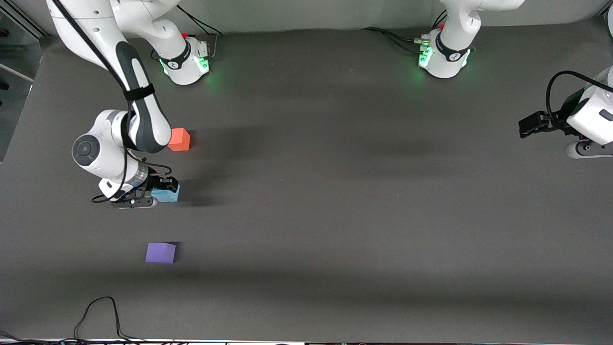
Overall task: Place blue block between orange and purple blocks
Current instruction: 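Carry the blue cube with the right gripper between orange and purple cubes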
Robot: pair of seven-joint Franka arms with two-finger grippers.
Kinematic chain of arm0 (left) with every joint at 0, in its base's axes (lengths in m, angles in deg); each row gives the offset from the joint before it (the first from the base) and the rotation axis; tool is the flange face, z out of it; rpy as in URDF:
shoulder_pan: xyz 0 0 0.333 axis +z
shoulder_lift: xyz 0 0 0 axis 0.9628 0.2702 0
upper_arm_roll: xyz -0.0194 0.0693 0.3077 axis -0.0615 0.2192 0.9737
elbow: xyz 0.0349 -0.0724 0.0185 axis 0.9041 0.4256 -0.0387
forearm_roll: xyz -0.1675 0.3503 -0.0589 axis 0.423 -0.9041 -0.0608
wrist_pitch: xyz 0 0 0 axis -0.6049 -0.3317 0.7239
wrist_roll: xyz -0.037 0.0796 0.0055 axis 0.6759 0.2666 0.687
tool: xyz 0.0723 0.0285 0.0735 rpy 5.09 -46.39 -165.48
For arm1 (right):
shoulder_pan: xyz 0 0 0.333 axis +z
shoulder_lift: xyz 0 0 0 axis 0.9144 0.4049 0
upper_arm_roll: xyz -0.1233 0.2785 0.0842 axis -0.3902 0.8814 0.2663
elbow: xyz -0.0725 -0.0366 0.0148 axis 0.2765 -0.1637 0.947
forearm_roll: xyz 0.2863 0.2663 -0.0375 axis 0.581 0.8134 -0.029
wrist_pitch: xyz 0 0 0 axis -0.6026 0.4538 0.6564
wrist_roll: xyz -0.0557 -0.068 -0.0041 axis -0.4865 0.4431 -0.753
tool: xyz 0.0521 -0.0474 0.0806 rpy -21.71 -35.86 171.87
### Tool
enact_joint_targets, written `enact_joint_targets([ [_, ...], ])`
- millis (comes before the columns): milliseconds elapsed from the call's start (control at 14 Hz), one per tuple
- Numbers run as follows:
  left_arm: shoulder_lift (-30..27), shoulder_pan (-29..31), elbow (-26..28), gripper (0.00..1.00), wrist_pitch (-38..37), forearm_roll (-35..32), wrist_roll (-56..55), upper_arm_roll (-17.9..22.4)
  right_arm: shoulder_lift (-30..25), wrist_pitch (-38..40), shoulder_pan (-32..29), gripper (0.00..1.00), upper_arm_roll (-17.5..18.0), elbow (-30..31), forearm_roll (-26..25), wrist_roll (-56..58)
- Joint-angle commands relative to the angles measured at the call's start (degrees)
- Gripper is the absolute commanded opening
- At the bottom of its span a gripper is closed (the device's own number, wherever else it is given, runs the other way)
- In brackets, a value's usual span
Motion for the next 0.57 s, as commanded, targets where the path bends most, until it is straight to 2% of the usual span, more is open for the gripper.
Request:
enact_joint_targets([
  [0,0.3,-0.3,-1.2,1.00,-1.2,-0.1,1.9,0.4,3.5,-2.6,0.4,0.34,0.1,-0.8,2.9,2.7],
  [143,0.3,-0.3,-1.3,1.00,-1.3,-0.1,1.9,0.5,4.3,-2.8,0.2,0.35,0.1,-0.7,2.9,5.2],
  [214,0.3,-0.3,-1.3,1.00,-1.4,-0.1,1.9,0.5,4.3,-2.7,0.0,0.42,0.2,-0.7,2.9,6.2],
  [500,0.3,-0.1,-1.3,1.00,-1.5,-0.1,1.9,0.5,5.9,-3.1,0.0,0.51,0.2,-0.9,3.0,6.4],
])
